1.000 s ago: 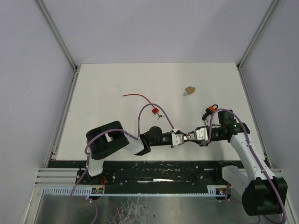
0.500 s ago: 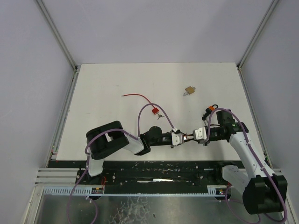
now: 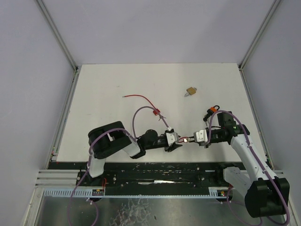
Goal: Lock with the key
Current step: Lock the lock.
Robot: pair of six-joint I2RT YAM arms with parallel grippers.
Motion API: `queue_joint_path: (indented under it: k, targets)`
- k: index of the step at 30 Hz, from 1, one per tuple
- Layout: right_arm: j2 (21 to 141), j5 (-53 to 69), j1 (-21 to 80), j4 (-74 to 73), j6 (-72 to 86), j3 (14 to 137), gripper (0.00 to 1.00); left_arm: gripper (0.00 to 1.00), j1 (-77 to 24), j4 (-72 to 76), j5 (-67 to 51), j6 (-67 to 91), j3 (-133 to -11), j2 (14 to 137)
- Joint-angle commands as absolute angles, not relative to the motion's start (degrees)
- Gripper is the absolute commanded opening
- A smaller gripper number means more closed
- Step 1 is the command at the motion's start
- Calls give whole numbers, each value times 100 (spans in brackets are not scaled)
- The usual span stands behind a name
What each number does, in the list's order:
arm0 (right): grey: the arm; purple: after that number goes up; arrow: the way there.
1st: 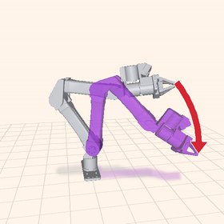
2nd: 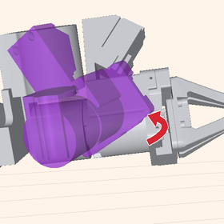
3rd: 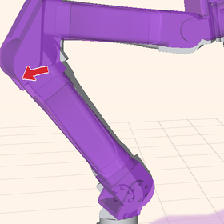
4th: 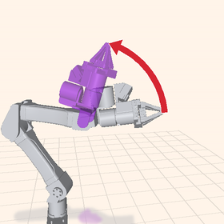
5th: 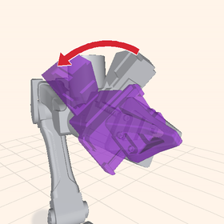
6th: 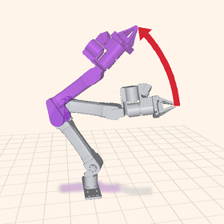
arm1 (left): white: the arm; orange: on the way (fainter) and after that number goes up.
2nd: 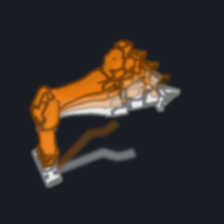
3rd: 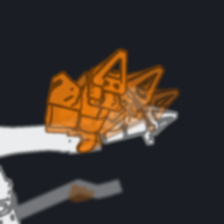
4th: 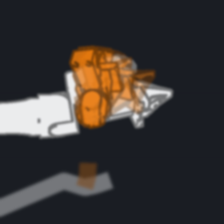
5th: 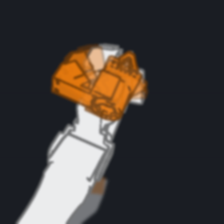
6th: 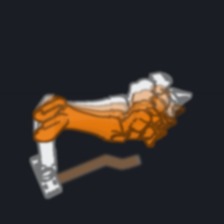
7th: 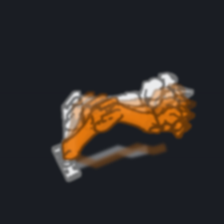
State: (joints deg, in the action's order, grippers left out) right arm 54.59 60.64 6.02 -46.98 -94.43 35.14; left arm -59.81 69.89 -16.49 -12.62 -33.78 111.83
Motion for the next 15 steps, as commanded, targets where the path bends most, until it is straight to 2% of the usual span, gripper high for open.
queue_joint_path:
  k: [1,7,15]
  targets:
    - [5482,6231,620,-4711,-9320,3577,0,49,-5937,7889,-1468,-1045,-3171,11214]
    - [5514,6284,624,-4666,-9183,3601,0,53,-5941,9121,-1412,-634,-2703,11281]
    - [5585,6268,622,-4609,-9071,3604,0,55,-6253,9178,-1055,-555,-2784,11189]
